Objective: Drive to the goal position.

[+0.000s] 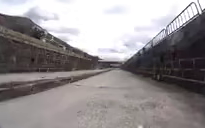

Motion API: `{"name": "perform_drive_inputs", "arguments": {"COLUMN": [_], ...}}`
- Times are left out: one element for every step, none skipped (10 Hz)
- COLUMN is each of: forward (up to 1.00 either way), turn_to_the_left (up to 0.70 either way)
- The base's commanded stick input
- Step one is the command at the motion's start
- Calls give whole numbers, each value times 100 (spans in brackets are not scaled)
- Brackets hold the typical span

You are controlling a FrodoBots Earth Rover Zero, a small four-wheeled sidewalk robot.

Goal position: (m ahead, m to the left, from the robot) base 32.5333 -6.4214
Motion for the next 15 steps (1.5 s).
{"name": "perform_drive_inputs", "arguments": {"forward": [100, 100, 100, 100, 100, 100, 100, 100, 100, 100, 100, 100, 100, 100, 100], "turn_to_the_left": [0, 0, 0, 0, 0, 0, 0, 0, 0, 0, 0, 0, 0, 0, 0]}}
